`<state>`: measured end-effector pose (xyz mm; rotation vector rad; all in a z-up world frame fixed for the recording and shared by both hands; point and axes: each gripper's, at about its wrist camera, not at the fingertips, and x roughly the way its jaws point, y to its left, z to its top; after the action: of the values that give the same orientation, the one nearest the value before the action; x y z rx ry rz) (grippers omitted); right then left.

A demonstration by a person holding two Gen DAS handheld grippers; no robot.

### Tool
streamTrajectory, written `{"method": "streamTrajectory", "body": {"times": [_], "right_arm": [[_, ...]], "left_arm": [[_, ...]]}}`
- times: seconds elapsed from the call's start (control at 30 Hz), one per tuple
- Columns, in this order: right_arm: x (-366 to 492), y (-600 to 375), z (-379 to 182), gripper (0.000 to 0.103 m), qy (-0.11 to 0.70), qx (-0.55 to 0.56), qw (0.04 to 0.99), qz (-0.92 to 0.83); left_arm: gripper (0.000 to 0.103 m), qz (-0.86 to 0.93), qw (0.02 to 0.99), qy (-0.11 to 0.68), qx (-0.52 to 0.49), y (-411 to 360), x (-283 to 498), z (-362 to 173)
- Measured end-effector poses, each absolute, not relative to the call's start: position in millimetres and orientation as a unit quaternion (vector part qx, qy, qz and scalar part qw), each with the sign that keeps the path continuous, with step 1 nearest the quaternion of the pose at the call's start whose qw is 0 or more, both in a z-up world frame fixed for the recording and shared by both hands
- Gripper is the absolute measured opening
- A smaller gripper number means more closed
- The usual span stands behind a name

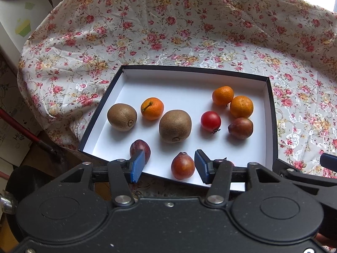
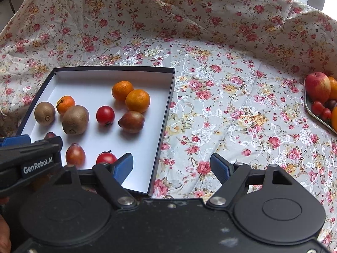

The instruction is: Organize fruits

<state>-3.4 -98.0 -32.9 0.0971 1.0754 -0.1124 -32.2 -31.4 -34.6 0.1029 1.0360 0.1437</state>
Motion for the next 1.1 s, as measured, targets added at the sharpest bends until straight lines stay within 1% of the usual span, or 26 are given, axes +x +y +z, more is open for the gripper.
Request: {"method": "streamTrajectory", "body": {"times": [0.4,1.1], "right_arm": [[-2.4,-101.3,-30.0,0.086,0.511,0.061,0.855,-0.061],[-1.0,-102.8,-35.0,0.086,0.524,0.073,0.846,-0.067]], "left_arm": [[0.059,0.067,0.864,0.495,0.062,-34.4,-33.3,-36.5],[0.059,0.050,0.859,0.507,0.042,-34.2,-32.3,-38.4]]}}
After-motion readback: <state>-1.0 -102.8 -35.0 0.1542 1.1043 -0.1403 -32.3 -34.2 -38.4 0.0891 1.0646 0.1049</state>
